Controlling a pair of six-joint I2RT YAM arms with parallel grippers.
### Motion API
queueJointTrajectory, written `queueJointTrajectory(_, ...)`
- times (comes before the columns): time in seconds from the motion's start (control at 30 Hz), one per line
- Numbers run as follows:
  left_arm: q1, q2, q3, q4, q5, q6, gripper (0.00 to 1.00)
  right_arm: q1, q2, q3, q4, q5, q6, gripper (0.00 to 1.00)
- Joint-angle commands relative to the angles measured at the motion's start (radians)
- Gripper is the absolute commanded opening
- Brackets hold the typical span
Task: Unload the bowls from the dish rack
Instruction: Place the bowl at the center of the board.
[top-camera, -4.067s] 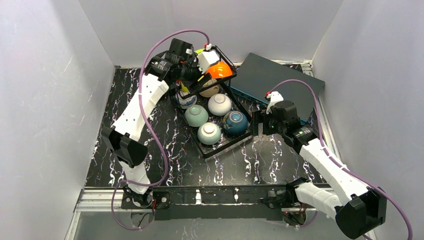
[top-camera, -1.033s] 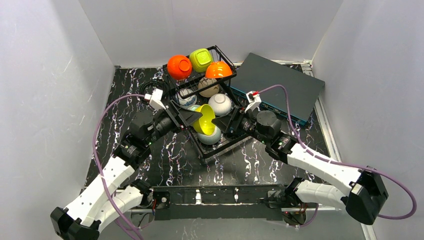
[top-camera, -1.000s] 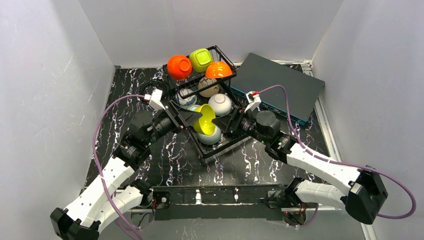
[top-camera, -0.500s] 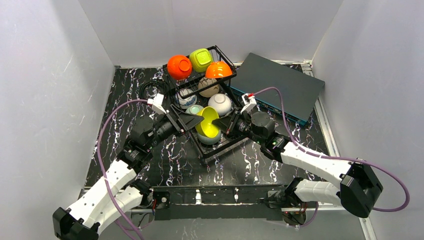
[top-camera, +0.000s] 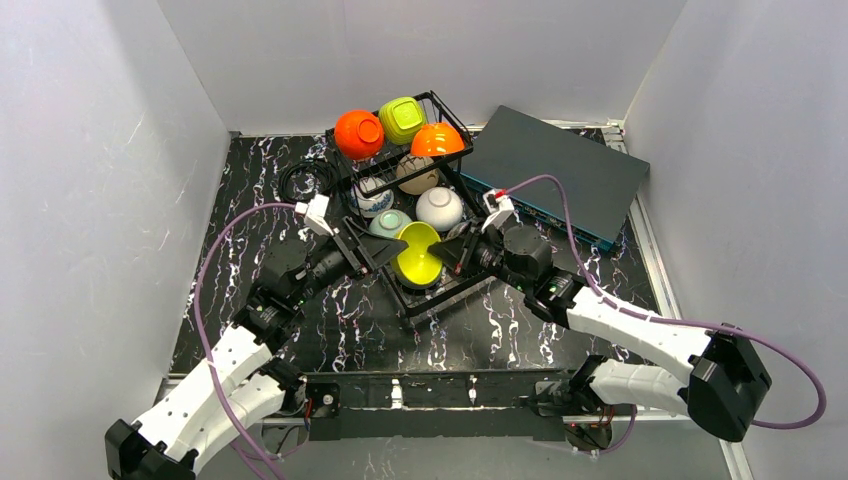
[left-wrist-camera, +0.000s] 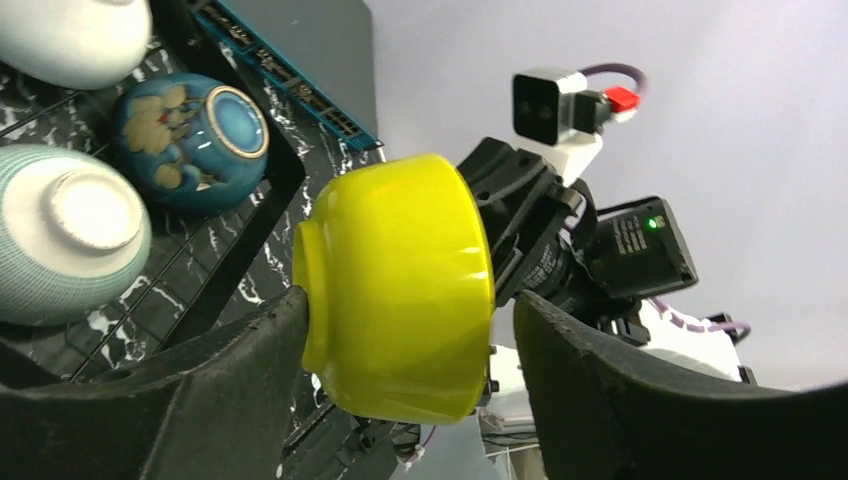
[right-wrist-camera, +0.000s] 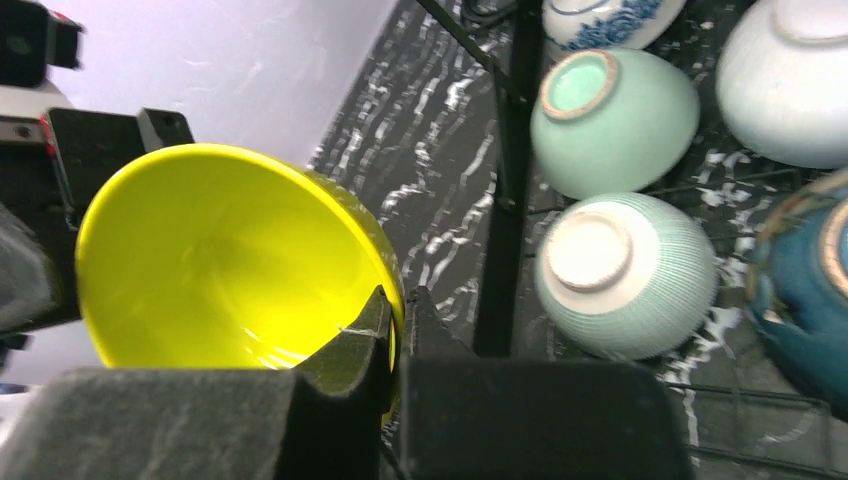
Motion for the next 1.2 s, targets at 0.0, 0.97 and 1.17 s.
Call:
queueJointTrajectory(0.0,0.003,-0.015,0.003,-0.072,-0.025,0.101,0.78,0.004,-0.020,0.047,-0.105,0.046,-0.115,0.01)
queueJointTrajectory(0.97,0.003,-0.086,0.236,-0.640,-0.522,0.901,0.98,-0.371,-0.044,0.314,-0.969,0.343,-0.319,0.01)
queueJointTrajectory(1.17,0.003,-0.116,0.201,-0.609,-0.527,0.946,0.98,-0.566,-0.041,0.275,-0.939,0.309,-0.276,0.01)
